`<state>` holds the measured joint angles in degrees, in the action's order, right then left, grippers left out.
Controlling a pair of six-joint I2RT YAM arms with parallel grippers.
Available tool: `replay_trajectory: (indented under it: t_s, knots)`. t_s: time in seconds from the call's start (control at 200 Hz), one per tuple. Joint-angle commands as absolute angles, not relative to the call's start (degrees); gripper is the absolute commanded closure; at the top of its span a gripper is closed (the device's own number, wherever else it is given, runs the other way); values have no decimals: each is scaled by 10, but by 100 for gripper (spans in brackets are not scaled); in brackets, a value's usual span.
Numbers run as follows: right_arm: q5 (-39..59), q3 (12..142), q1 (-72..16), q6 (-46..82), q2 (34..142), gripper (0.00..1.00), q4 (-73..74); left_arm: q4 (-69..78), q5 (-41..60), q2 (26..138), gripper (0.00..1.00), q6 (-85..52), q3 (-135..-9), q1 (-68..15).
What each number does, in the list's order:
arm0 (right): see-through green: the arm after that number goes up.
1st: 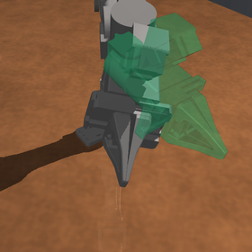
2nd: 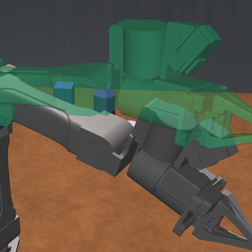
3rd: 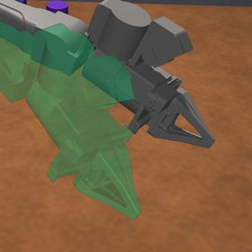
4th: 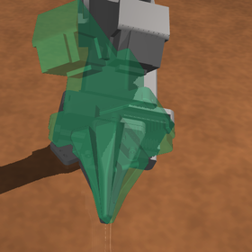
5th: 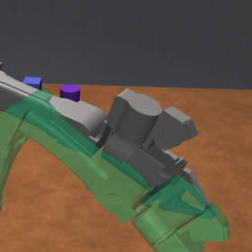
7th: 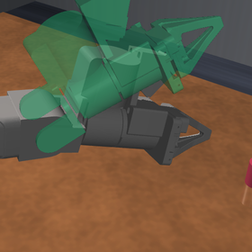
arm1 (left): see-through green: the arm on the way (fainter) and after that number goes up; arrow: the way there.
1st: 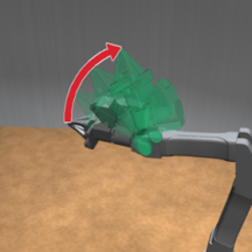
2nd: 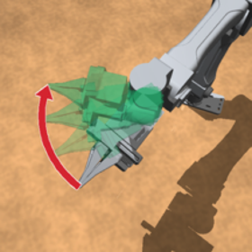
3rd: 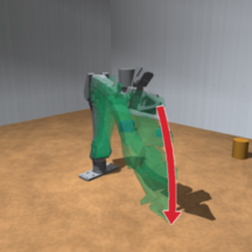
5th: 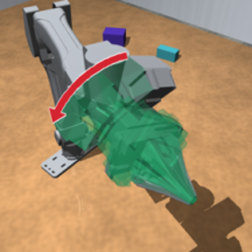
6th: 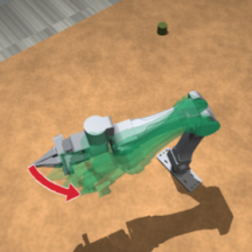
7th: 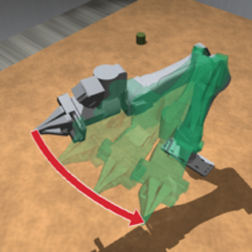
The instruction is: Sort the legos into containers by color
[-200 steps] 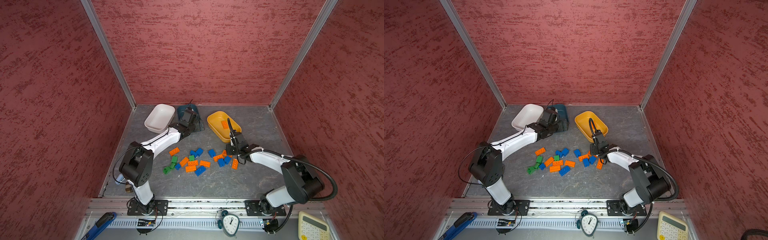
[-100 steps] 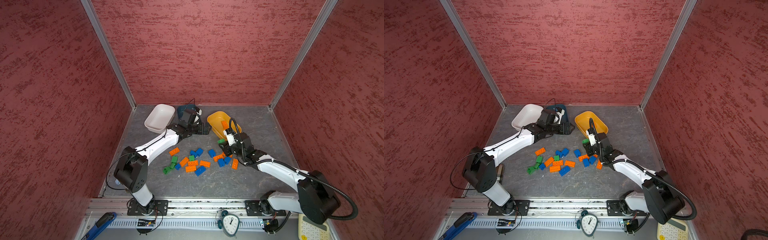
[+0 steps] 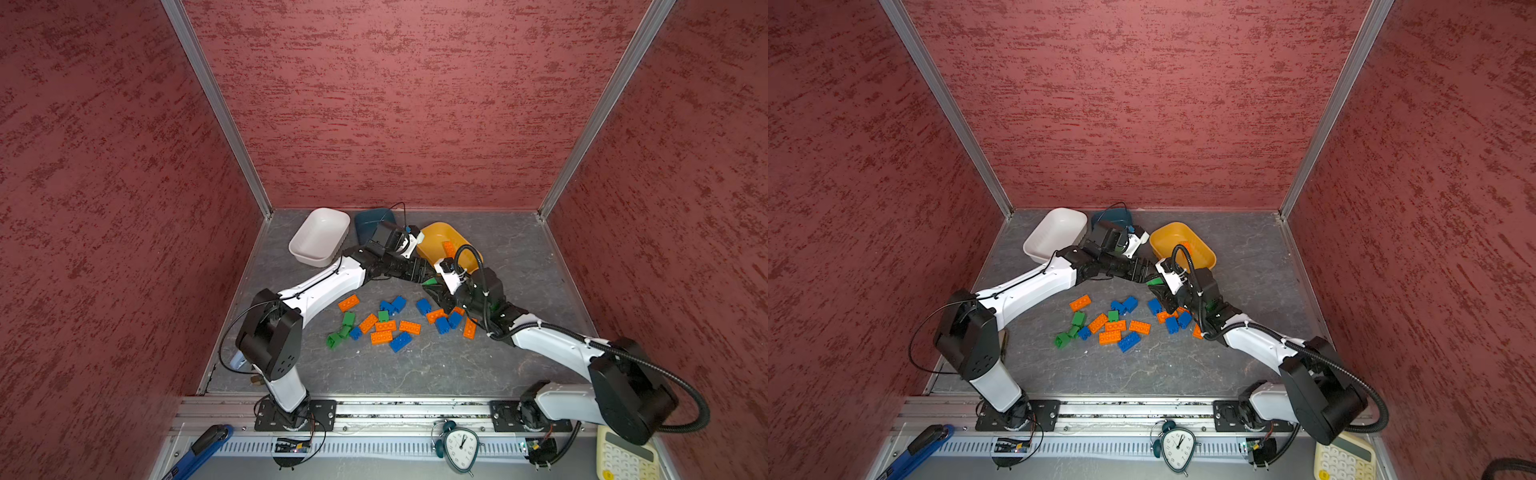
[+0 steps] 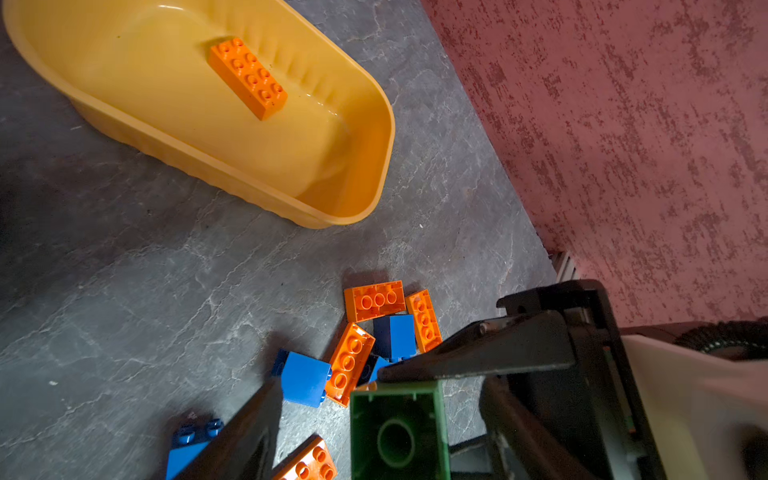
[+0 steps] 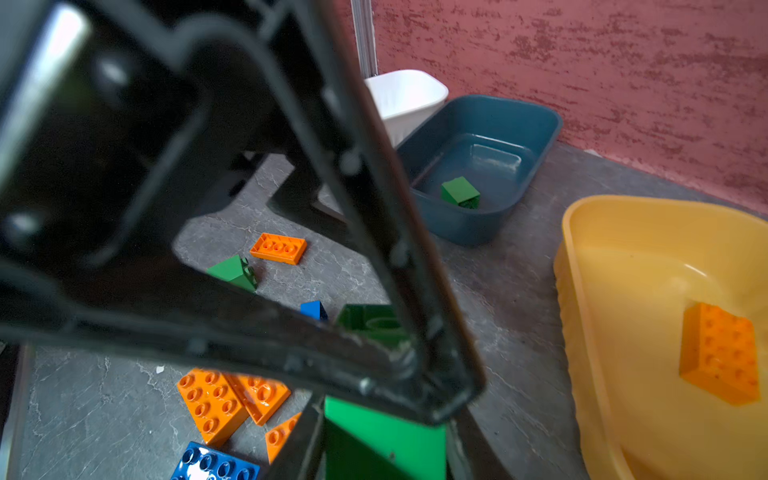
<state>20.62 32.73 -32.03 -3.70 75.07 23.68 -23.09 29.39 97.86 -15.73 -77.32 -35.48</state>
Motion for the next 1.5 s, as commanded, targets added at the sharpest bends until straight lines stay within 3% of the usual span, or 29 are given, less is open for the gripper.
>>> replay_trajectory:
  t_s: [0.0, 0.115, 0.336, 0.486, 0.586, 0.646, 0.691, 0.806, 0.811, 0.857, 0.867, 0.882, 1.007, 1.172, 1.378, 1.498]
  knots:
    - [229, 319, -326, -67, 752, 80, 308, -241, 330, 996, 36, -143, -788, -357]
    - [217, 315, -328, -60, 753, 80, 329, -252, 356, 999, 45, -128, -784, -356]
    - [190, 313, -331, -54, 757, 81, 356, -243, 441, 995, 48, -116, -766, -345]
    - [190, 311, -330, -41, 761, 80, 370, -208, 468, 991, 65, -138, -748, -332]
    - [192, 305, -330, -34, 757, 76, 373, -188, 445, 985, 71, -151, -739, -324]
    - [196, 303, -330, -32, 755, 68, 362, -174, 434, 983, 74, -159, -734, -318]
    - [195, 304, -330, -25, 753, 55, 347, -174, 406, 981, 75, -161, -736, -316]
    - [154, 308, -330, 24, 742, 31, 290, -211, 246, 988, 76, -168, -759, -313]
    - [150, 307, -330, 28, 740, 25, 286, -213, 237, 989, 76, -169, -760, -312]
    - [129, 301, -330, 49, 733, 11, 277, -233, 179, 998, 77, -174, -777, -309]
    - [118, 297, -330, 58, 730, 3, 276, -236, 167, 1001, 77, -176, -780, -308]
    - [108, 294, -330, 67, 725, 1, 275, -240, 149, 1004, 77, -179, -785, -306]
    - [4, 258, -330, 144, 681, 1, 260, -258, 54, 1031, 78, -195, -825, -290]
    - [-146, 237, -322, 215, 597, 1, 134, -275, -65, 1072, 78, -178, -887, -287]
    - [-187, 243, -292, 319, 556, 1, -35, -260, -136, 1125, 76, -180, -946, -272]
    - [-169, 241, -285, 345, 564, 1, -63, -262, -154, 1169, 76, -180, -996, -262]
